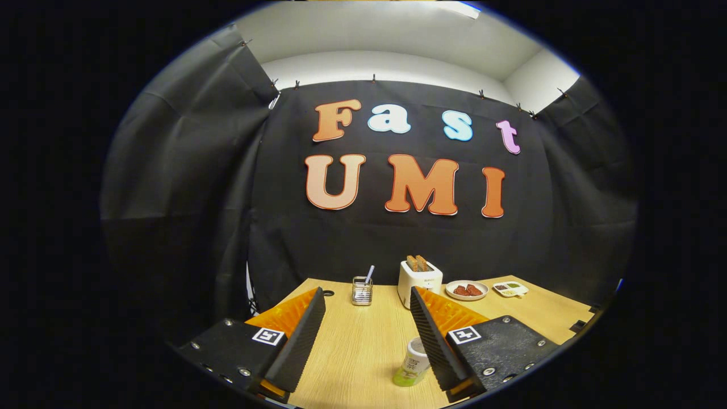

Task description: Take the bottle from table, then pour the juice into the cup, finally place the bottle on the coaster

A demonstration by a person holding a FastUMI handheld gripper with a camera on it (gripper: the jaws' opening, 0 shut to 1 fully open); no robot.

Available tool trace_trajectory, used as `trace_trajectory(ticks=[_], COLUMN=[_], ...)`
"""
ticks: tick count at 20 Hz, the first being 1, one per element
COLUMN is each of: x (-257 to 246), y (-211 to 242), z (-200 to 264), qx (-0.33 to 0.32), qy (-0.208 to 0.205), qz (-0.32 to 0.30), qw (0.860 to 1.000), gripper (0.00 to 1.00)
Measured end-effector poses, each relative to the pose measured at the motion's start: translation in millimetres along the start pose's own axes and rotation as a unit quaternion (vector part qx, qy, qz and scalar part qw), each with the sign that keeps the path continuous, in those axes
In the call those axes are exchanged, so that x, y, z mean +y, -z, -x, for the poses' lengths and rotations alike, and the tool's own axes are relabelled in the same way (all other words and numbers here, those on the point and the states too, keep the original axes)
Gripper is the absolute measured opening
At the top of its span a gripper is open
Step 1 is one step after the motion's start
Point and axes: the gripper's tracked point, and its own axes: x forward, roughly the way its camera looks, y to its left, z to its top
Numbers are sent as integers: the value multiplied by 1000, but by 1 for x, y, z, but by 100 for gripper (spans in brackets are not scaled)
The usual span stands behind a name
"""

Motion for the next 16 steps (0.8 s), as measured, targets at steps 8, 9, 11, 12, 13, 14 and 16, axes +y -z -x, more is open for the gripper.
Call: trace_trajectory(ticks=[8, 9, 11, 12, 13, 14, 16], x=[-14, -15, -16, -19, -22, -27, -28], y=[7, 5, 4, 6, 8, 10, 13], z=[2, 0, 1, 1, 1, 2, 3], qx=[7, 5, 1, 2, 4, 6, 2], qy=[18, 18, 17, 21, 27, 31, 33], qz=[-15, -20, -26, -26, -25, -26, -33], qw=[1000, 1000, 1000, 999, 999, 999, 999], gripper=[89, 89, 89, 89, 89, 89, 89])
